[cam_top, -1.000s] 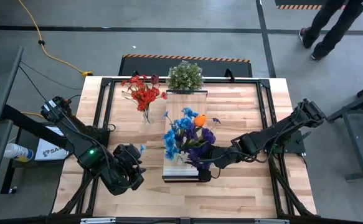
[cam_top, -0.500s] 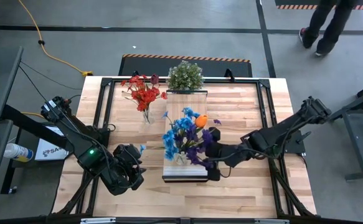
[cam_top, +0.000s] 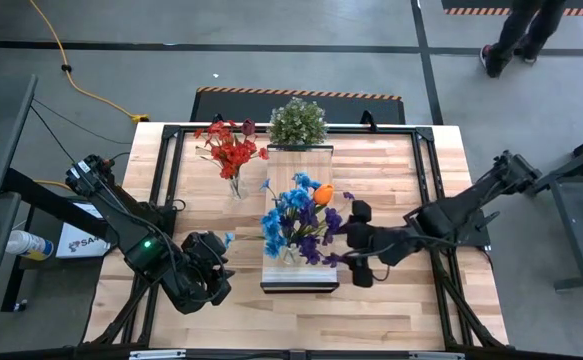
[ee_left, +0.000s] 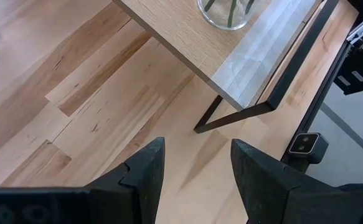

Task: Pick and place flowers into a vace then onto a shelf
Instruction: Put the left transparent vase on the shelf

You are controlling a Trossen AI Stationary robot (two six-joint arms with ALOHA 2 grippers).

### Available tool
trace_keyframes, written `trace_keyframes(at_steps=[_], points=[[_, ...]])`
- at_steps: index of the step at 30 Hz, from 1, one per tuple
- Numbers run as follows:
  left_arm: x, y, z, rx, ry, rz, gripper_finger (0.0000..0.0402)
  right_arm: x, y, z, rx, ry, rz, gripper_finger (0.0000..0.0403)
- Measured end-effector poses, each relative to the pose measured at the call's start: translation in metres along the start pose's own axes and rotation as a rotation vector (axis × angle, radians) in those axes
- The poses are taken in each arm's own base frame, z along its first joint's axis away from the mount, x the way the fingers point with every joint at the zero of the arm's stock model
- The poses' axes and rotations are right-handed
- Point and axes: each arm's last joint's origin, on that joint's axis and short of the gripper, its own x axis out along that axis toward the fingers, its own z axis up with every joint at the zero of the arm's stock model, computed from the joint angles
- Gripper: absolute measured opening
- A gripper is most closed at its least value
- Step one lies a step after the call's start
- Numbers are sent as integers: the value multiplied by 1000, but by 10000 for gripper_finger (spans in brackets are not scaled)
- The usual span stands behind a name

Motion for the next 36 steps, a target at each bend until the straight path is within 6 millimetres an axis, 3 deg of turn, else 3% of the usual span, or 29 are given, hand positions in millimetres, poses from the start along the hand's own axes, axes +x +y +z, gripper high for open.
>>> trace_keyframes(at_steps=[10, 21, 29, 36], points=[[0, 6, -1, 17, 1, 57, 215, -44, 4, -6, 62, 18, 84, 262], [0, 37, -2, 89, -99, 334, 215, -82, 2, -5, 147, -35, 195, 261], [26, 65, -21, 146, -118, 513, 215, -97, -8, -1, 200, -87, 193, 261], [56, 87, -43, 163, -124, 550, 215, -102, -12, 1, 216, -125, 163, 261]])
